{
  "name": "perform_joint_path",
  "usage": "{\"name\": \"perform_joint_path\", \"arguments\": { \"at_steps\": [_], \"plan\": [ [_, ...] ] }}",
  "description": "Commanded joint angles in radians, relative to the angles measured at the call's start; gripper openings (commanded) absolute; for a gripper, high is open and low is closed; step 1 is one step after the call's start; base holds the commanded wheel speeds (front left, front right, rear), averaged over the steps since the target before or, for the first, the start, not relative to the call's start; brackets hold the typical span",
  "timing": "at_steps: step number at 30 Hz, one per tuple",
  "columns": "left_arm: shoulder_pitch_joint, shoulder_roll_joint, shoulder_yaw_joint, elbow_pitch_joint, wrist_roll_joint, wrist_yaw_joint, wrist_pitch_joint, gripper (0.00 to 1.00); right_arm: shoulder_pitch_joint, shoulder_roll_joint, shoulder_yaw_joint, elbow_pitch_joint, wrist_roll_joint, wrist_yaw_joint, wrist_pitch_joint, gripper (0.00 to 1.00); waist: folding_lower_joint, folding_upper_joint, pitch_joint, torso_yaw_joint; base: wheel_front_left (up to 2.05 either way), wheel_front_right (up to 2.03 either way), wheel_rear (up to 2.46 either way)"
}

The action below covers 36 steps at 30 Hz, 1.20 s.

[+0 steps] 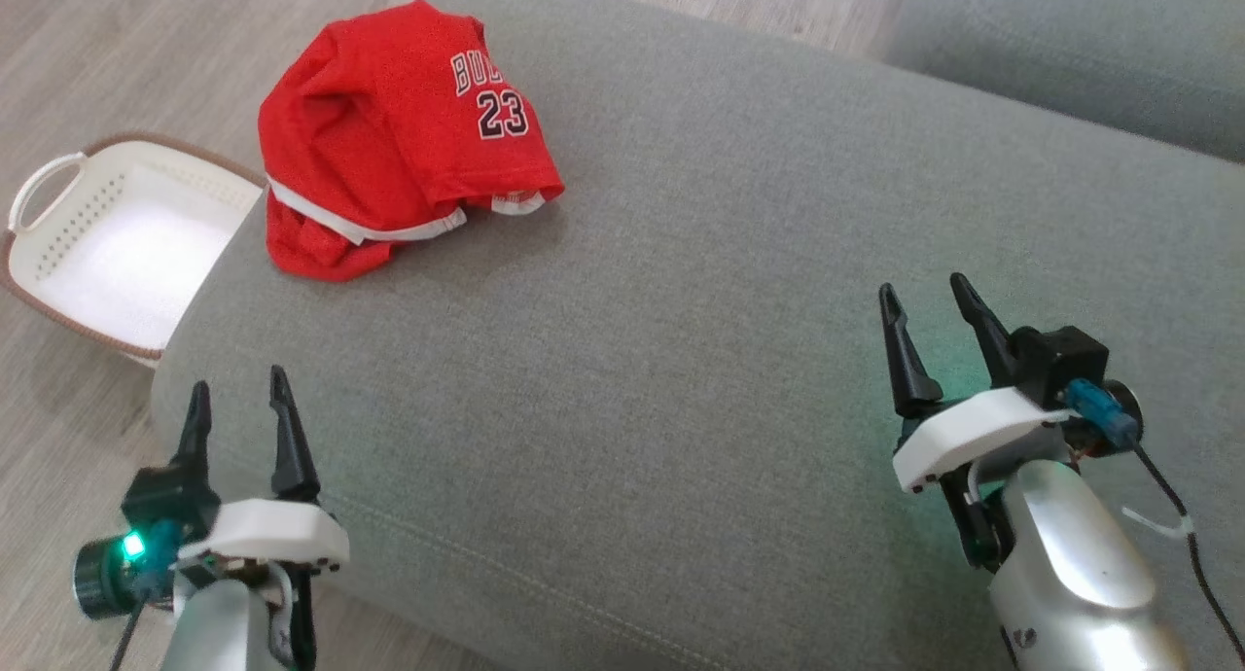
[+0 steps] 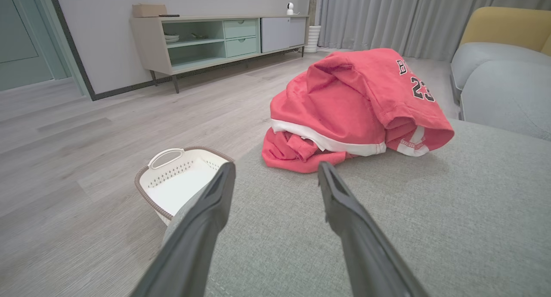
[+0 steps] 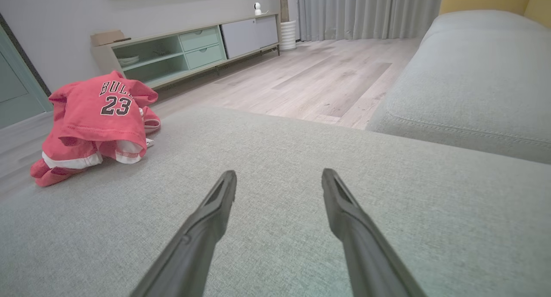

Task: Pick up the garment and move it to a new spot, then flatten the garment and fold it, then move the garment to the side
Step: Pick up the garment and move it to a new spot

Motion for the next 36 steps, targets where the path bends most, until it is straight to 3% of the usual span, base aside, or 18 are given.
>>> {"name": "perform_joint_path", "arguments": {
  "at_steps": [1,10,20,28,36],
  "plan": [
    [-0.041,0.021,0.036,-0.032,-0.002,-0.005,-0.010,1.00,-0.038,-0.003,0.025,-0.023,0.008,0.004,-0.012,1.00,0.0000,0.0000,0.015,0.000,0.00,0.00,0.00],
    [-0.249,0.093,0.047,0.008,0.000,-0.054,-0.010,1.00,-0.082,-0.053,0.077,-0.035,0.017,0.004,-0.012,1.00,0.0000,0.0000,0.119,-0.068,0.00,0.00,0.00],
    [-0.587,0.213,0.029,0.236,-0.070,-0.088,0.005,1.00,-0.154,-0.111,0.122,-0.095,0.032,0.004,-0.012,1.00,0.0000,0.0000,0.278,-0.178,0.00,0.00,0.00],
    [-0.715,0.256,0.033,0.429,-0.137,-0.089,0.116,1.00,-0.167,-0.139,0.125,-0.128,0.038,0.004,-0.012,1.00,0.0000,0.0000,0.350,-0.235,0.00,0.00,0.00],
    [-0.746,0.261,0.056,0.562,-0.167,-0.038,0.144,1.00,-0.173,-0.146,0.117,-0.130,0.043,0.004,-0.012,1.00,0.0000,0.0000,0.377,-0.255,0.00,0.00,0.00]
  ]
}}
